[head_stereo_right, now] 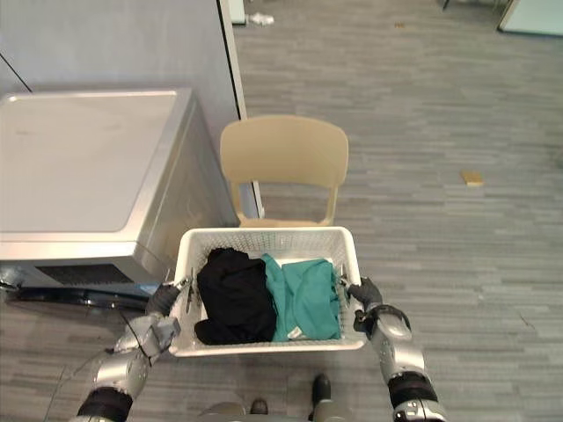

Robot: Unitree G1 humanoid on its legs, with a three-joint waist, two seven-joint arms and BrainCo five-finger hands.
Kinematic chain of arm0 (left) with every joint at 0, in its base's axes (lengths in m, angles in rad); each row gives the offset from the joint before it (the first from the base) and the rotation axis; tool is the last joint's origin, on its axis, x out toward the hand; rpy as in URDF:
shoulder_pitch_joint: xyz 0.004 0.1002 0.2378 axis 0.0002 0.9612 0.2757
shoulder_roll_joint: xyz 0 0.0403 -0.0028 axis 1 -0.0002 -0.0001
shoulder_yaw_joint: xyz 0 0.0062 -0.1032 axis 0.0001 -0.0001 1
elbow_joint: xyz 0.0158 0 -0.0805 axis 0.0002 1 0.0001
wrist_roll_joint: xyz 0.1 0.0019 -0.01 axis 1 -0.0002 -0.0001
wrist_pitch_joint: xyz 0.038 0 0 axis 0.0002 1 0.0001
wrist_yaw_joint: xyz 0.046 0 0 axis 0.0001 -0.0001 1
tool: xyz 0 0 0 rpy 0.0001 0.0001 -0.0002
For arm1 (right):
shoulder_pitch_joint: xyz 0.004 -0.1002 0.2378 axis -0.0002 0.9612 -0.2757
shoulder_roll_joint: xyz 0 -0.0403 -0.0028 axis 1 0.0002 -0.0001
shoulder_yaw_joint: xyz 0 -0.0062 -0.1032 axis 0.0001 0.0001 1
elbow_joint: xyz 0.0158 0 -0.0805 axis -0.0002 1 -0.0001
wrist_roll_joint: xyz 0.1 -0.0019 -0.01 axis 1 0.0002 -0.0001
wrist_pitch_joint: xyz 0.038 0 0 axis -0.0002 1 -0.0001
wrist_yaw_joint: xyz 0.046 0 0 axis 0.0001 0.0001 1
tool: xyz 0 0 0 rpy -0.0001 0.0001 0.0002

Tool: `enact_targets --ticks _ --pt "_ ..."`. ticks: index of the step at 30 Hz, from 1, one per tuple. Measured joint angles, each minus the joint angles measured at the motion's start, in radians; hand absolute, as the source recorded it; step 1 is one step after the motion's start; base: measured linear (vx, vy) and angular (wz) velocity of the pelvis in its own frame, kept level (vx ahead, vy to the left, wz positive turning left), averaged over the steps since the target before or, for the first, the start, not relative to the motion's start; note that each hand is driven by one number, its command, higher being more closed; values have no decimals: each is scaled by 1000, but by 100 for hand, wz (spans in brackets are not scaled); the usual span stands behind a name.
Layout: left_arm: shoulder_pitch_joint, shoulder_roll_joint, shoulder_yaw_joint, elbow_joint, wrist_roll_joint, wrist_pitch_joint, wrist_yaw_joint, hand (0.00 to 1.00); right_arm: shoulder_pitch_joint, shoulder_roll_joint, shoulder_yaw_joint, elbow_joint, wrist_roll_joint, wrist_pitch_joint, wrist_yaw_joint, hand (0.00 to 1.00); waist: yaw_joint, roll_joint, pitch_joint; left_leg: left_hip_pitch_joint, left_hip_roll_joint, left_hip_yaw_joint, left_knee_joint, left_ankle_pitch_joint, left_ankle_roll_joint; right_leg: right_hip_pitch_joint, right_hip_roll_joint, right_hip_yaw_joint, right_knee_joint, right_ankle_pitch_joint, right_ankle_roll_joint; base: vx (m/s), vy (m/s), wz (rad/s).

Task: Pick up the laundry basket with both hands and put the clothes into the washing machine.

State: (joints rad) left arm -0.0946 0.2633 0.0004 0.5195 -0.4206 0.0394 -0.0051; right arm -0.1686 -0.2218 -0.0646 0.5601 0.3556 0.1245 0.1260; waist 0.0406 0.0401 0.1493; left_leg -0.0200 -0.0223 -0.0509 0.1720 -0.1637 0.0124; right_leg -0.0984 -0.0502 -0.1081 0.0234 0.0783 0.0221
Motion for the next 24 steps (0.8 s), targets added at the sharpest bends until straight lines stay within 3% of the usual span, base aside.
enact_targets --ticks 3,11,15,24 --pt "-128 22 0 72 -1 -1 15 100 -133 -1 1 83 9 0 -35 100 1 -5 65 -81 -11 3 1 22 12 -76 -5 2 -11 40 -4 -219 -24 1" --pt "-334 46 0 144 -9 -4 77 100 -320 -23 0 137 30 0 -96 100 8 -30 186 -242 -7 21 79 34 -2 -193 -12 6 -12 87 -18 -175 -36 2" --pt "-439 47 -20 164 -9 -4 100 100 -366 -52 -13 120 62 -2 -127 100 26 -35 212 -305 10 34 133 23 -9 -224 1 7 -11 102 -20 -71 -29 -7" --pt "-609 61 -30 200 -40 -13 140 100 -499 -107 -17 89 68 -8 -170 100 30 -39 238 -376 71 111 232 -23 -15 -267 32 1 13 106 -25 15 7 -4"
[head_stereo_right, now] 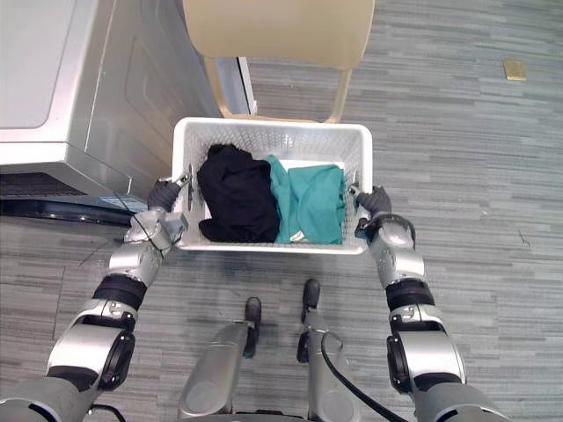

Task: Pick up the laundry basket with both hands and put the clothes into the washing machine.

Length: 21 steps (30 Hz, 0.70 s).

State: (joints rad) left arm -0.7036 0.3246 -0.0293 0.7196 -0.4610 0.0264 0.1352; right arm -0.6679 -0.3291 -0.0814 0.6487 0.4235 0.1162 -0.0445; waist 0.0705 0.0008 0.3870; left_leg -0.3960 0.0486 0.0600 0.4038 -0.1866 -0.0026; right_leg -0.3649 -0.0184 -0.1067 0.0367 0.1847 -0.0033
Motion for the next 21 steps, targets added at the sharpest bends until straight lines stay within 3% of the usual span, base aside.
enact_targets --ticks 8,21 --pt "-78 18 1 38 -12 -33 29 100 -85 -19 14 -6 8 0 -18 100 1 0 1 -45 26 36 52 -22 0 -38 11 3 21 0 0 16 6 -5" --pt "-233 63 -1 118 -25 -31 61 100 -267 -47 49 83 37 -1 -45 100 1 -1 11 -169 42 27 105 -29 5 -128 23 -10 22 6 -10 1 -1 0"
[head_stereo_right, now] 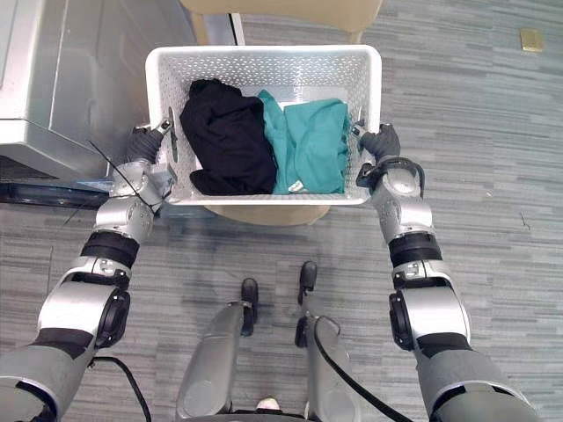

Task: Pick up the laundry basket with both hands and put the clothes into the washing machine.

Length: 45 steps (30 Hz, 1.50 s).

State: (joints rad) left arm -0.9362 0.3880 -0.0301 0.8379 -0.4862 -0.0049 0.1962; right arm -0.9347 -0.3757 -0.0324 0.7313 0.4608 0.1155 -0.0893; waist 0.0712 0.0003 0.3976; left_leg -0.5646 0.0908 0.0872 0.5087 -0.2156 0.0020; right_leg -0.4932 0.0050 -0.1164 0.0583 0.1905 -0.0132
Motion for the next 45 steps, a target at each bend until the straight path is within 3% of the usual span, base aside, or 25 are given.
enact_targets --ticks 11,12,13,14,23,26,36,45 --pt "-46 17 0 37 11 5 1 100 -37 2 19 44 22 -19 -1 100 -1 -3 2 -64 12 7 14 0 0 -55 9 4 -17 30 3 30 -7 -3" --pt "-48 19 0 37 17 7 1 100 -41 3 19 52 23 -20 -1 0 -1 -4 2 -68 13 7 14 0 -1 -57 9 5 -21 30 3 15 -35 -1" --pt "-48 18 0 38 18 9 1 100 -43 5 20 65 29 -22 -1 0 -1 -5 3 -69 13 6 13 0 -1 -57 10 5 -25 30 3 14 -36 1" --pt "-48 18 0 38 19 13 1 0 -44 7 19 74 37 -25 -4 0 -2 -5 3 -70 13 6 13 0 -1 -57 10 5 -26 30 3 12 -35 1" --pt "-60 -3 48 46 -12 21 51 0 -41 36 -32 89 120 -41 -91 0 -7 -6 3 -100 16 3 19 1 -1 -71 15 7 -53 56 6 2 -10 0" --pt "-76 -3 75 45 -13 18 58 0 -42 33 -55 87 139 -74 -94 0 -17 -7 3 -100 17 4 21 2 0 -71 15 8 -53 60 7 0 0 0" --pt "-85 23 112 45 -15 12 95 0 -13 30 -88 68 180 -110 -116 0 -28 -7 3 -100 42 11 25 2 -2 -67 36 22 -60 67 9 0 -37 -4" --pt "-77 52 119 -8 -22 -5 90 0 80 -30 -149 -26 198 -113 -124 0 -27 -9 4 -80 51 10 35 2 -3 -38 44 23 -62 64 7 -1 -16 0"
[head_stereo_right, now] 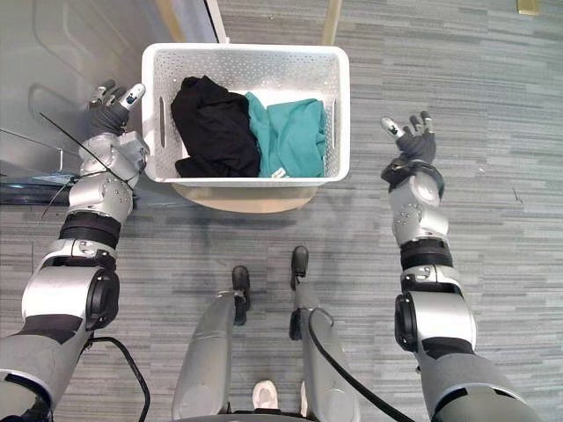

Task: Pick up the laundry basket with both hands and put the clothes into the washing machine.

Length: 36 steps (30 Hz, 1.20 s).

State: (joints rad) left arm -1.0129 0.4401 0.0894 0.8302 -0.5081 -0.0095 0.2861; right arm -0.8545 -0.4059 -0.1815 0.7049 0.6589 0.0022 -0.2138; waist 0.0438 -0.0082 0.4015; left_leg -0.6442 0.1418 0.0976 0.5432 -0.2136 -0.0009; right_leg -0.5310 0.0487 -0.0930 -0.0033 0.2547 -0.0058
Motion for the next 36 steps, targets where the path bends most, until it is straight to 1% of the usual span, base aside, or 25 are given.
enact_targets --ticks 2,6,8,9,11,12,14,16,20,21,24,26,28,29,30,32,34,35,36 --pt "37 7 3 -51 0 -3 -1 0 45 -16 -24 -40 0 -6 0 0 -2 -7 4 24 0 1 -1 -1 -1 24 0 -1 1 -8 -9 1 -13 4" --pt "124 7 4 -161 0 -3 -4 0 145 -31 -95 -124 11 -23 0 0 -1 -8 3 56 0 -3 -5 -4 -5 54 0 -10 6 -23 -22 6 -14 6" --pt "178 7 5 -222 0 -7 -4 0 203 -37 -125 -160 22 -29 0 0 0 -8 3 75 1 -5 -10 -4 -6 65 1 -14 18 -35 -20 19 -19 6" --pt "237 7 5 -286 0 -9 -4 0 257 -36 -145 -183 28 -32 0 0 0 -10 4 102 1 -6 -18 -5 -8 88 1 -17 22 -45 -21 35 -15 7" --pt "300 6 5 -344 1 -11 -7 0 315 -36 -172 -194 37 -33 0 0 1 -13 6 140 2 -7 -27 -8 -13 114 2 -19 40 -62 -28 41 -9 6" --pt "318 6 5 -365 1 -11 -10 0 340 -36 -183 -215 38 -33 0 0 1 -13 6 152 2 -8 -31 -9 -14 122 2 -20 45 -70 -26 43 -12 8" --pt "395 6 14 -457 1 -19 -22 0 430 -36 -224 -303 38 -37 1 0 3 -14 6 194 1 -10 -48 -10 -17 149 1 -27 61 -89 -29 53 -16 8" --pt "456 5 25 -537 1 -22 -26 0 477 -36 -258 -351 37 -41 2 0 4 -14 6 221 1 -10 -59 -11 -19 163 0 -35 78 -107 -30 59 -22 7" --pt "588 -1 47 -686 -1 -50 -42 0 601 -32 -333 -443 34 -48 4 0 8 -14 5 294 -2 -11 -104 -5 -28 212 0 -39 89 -135 -32 67 -16 6" --pt "603 -8 54 -704 -1 -55 -45 0 619 -31 -342 -455 31 -51 4 0 8 -14 4 304 -3 -11 -113 -3 -32 218 -1 -40 90 -137 -33 79 -11 5" --pt "693 -86 108 -794 -1 -76 -58 0 691 -6 -418 -498 5 -66 21 0 13 -14 -1 366 -5 -10 -151 2 -39 261 1 -41 88 -151 -40 81 -8 4" --pt "753 -115 123 -822 0 -77 -69 0 731 13 -450 -502 -13 -70 23 0 16 -13 -32 392 -6 -10 -173 4 -42 277 2 -41 88 -162 -37 96 -12 3" --pt "830 -149 128 -847 0 -82 -89 0 776 37 -473 -503 -33 -70 37 0 20 -11 -77 436 -12 -13 -208 10 -51 302 1 -41 87 -173 -42 118 -5 3" --pt "875 -180 140 -872 0 -82 -95 0 801 58 -481 -517 -46 -70 43 0 21 -9 -100 463 -19 -14 -228 11 -51 321 1 -41 87 -183 -42 88 7 4" --pt "894 -199 147 -883 0 -83 -100 0 817 69 -483 -534 -52 -70 44 0 21 -7 -109 478 -20 -15 -233 11 -52 333 1 -41 87 -188 -39 111 13 6" --pt "974 -250 167 -922 0 -87 -113 0 881 130 -485 -617 -68 -71 56 0 21 1 -155 530 -23 -16 -265 11 -52 372 1 -43 89 -207 -42 100 14 8" --pt "1032 -283 187 -947 0 -88 -122 0 919 180 -483 -671 -86 -72 81 0 22 10 -186 568 -24 -18 -283 11 -52 402 0 -44 90 -221 -38 77 22 10" --pt "1069 -303 198 -965 1 -89 -131 0 943 211 -471 -706 -96 -72 87 0 25 14 -212 585 -26 -17 -294 11 -52 415 -1 -45 92 -228 -38 79 34 9" --pt "1088 -310 200 -975 1 -89 -132 0 953 225 -462 -723 -102 -72 88 0 25 17 -222 595 -26 -17 -299 11 -52 423 -2 -46 92 -232 -38 65 40 9"
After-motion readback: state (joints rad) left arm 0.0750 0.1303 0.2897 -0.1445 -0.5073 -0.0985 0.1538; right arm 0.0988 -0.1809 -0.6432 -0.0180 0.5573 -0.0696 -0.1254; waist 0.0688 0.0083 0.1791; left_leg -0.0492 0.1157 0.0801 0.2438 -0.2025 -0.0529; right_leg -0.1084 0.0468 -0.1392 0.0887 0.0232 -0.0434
